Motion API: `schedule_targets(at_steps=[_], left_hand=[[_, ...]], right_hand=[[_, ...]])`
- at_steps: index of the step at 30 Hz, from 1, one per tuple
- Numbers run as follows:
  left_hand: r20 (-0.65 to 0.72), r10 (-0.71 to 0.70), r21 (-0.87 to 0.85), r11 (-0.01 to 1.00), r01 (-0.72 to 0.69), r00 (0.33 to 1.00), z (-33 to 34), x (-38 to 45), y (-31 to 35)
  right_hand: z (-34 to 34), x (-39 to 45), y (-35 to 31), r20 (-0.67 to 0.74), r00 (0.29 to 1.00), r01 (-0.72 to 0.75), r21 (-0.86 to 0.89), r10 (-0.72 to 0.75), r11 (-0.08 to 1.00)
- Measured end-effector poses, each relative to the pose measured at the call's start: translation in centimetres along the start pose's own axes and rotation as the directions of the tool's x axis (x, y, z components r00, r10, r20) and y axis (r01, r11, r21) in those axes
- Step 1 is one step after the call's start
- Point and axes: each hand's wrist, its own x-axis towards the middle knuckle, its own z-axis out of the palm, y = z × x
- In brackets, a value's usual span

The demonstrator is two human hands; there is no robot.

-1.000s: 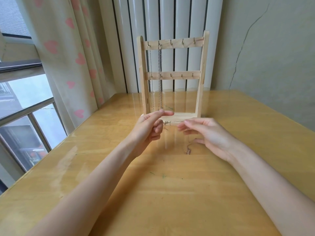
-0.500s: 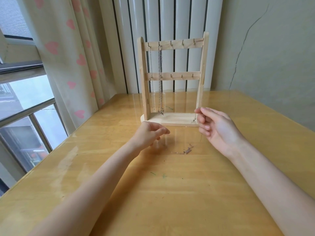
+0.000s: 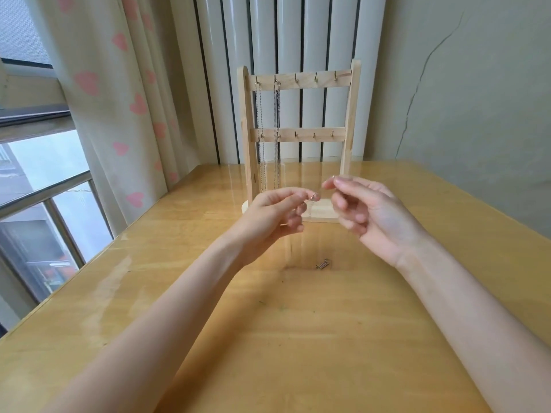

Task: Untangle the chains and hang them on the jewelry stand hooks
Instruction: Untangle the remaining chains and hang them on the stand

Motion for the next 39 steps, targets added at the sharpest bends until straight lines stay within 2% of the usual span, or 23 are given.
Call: schedule_targets(at_steps=[2,6,12,17,23,28,34,39], left_hand=[[-0.013,-0.021,-0.003,1.0,0.021,1.0,-0.5,0.1,0.7],[0.029,-0.041,0.175,0.984,0.035,0.999,-0.8,0.7,3.3],[-0.007,0.021,0.213,0.977,-0.019,1.0,-1.5,3.1,7.2],[-0.105,0.069,0.21,0.977,-0.045,0.992,-1.9,5.2,9.6],[-0.315,0.231,0.411,0.907,-0.087,0.921,-2.7,8.3,12.2],[-0.37,0.368,0.557,0.823,-0.113,0.853,-3.3,11.0,13.2],[-0.388,0.528,0.755,0.652,-0.069,0.755,-4.1,13.9,13.3],[-0.379,0.598,0.838,0.546,-0.013,0.706,-4.5,15.1,12.4]], right_hand=[[-0.6,0.3,-0.3,-0.054,0.998,0.014,-0.006,-0.015,1.0],[-0.6,1.0,-0.9,-0.102,0.995,-0.019,-0.128,0.006,0.992],[0.4,3.8,-4.6,-0.099,0.994,0.015,-0.25,-0.041,0.968],[1.7,6.3,-7.7,-0.172,0.982,0.016,-0.352,-0.081,0.936],[2.7,10.0,-10.8,-0.307,0.935,0.007,-0.479,-0.175,0.878],[3.5,13.8,-11.6,-0.37,0.887,0.044,-0.53,-0.277,0.847],[3.7,17.3,-11.6,-0.367,0.82,0.043,-0.724,-0.438,0.688],[4.3,18.5,-11.2,-0.316,0.788,-0.078,-0.903,-0.528,0.424]])
